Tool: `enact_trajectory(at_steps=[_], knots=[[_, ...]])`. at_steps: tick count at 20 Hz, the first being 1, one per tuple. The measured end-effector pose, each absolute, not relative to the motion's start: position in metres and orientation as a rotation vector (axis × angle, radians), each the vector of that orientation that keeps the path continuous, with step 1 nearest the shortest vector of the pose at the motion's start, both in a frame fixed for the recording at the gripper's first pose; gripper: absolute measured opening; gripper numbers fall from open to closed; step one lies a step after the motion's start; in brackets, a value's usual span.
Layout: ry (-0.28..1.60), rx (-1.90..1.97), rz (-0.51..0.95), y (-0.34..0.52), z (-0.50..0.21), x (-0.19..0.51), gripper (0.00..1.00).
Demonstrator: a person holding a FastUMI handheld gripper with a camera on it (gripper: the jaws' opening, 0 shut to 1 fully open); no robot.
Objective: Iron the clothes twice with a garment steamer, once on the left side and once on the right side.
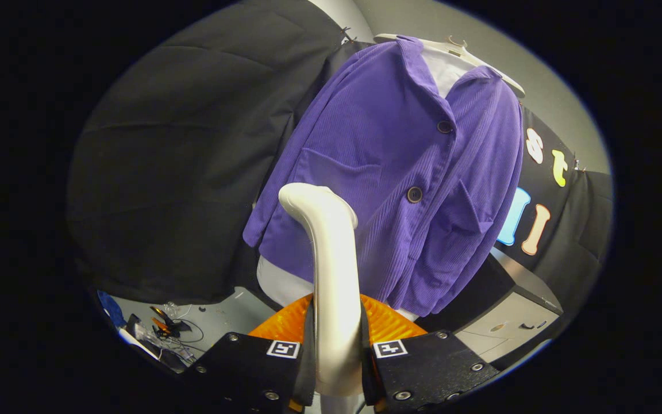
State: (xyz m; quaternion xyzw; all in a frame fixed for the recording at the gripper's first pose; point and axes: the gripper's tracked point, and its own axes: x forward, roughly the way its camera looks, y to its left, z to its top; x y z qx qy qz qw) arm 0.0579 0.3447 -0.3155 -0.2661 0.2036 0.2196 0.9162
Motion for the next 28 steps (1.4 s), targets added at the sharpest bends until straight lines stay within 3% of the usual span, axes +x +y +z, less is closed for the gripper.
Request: enact_trajectory(at_steps=[11, 19, 28], knots=[[0.524, -0.54, 0.482, 0.281, -0.337, 0.019, 0.32], [0.588, -0.397, 0.373, 0.144, -0.291, -0.019, 0.32], [0.423, -0.237, 0.21, 0.024, -0.197, -0.021, 0.32]])
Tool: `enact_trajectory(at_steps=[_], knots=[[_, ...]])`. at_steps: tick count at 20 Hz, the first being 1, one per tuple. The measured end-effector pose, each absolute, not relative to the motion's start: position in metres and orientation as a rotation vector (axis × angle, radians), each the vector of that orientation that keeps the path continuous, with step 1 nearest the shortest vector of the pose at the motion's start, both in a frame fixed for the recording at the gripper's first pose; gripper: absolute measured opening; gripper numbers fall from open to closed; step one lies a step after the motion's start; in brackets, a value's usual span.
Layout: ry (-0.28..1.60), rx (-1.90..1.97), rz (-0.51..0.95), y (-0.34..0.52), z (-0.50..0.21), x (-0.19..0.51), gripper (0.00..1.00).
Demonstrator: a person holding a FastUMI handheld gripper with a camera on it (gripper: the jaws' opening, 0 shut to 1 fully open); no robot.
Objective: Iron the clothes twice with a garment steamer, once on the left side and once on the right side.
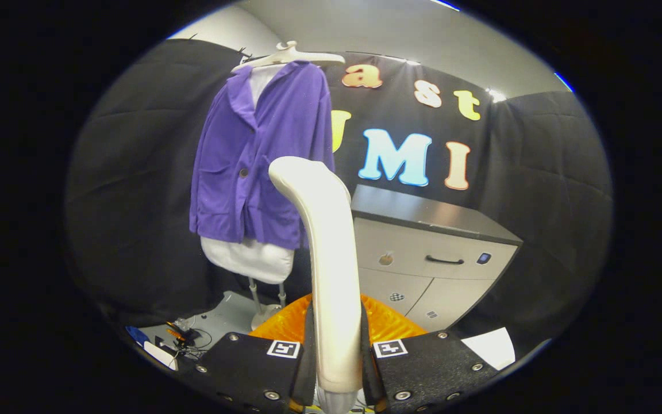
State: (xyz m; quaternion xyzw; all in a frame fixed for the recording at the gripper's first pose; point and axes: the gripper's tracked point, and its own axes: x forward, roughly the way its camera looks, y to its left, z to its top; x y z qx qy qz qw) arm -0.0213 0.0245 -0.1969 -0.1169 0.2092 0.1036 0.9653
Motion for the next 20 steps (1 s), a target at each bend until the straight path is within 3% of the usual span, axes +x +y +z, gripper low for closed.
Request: enact_trajectory(at_steps=[10, 20], knots=[[0.152, -0.066, 0.05, -0.01, -0.066, -0.003, 0.32], [0.024, -0.123, -0.026, -0.017, -0.034, -0.017, 0.32]])
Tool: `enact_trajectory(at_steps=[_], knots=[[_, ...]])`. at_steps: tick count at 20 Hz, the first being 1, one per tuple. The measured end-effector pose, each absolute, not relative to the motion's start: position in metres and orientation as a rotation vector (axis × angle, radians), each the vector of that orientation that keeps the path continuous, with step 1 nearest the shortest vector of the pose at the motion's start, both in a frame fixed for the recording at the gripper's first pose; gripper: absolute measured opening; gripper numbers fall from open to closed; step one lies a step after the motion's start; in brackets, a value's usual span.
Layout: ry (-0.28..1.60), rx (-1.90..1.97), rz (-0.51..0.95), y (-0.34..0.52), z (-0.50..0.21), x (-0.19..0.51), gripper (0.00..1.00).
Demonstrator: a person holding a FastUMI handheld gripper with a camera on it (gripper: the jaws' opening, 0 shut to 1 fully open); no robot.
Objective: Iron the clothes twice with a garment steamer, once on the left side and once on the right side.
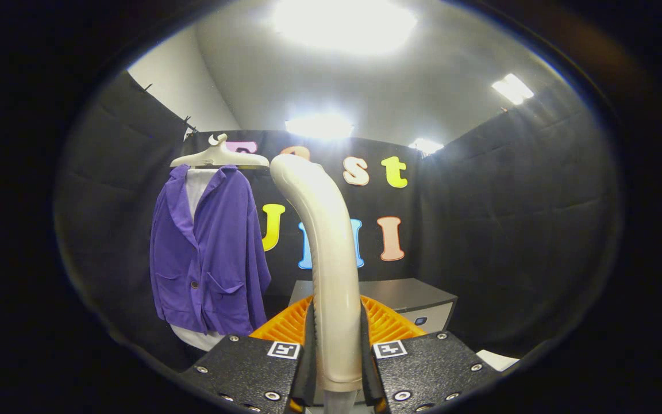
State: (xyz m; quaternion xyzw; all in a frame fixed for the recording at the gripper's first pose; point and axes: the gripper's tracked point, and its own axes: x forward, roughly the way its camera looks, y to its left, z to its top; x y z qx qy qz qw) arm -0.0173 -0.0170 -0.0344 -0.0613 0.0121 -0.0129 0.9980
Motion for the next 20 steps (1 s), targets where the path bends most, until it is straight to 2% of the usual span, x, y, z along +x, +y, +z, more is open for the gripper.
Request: enact_trajectory(at_steps=[20], knots=[[0.128, -0.107, -0.011, -0.025, -0.073, -0.018, 0.32]])
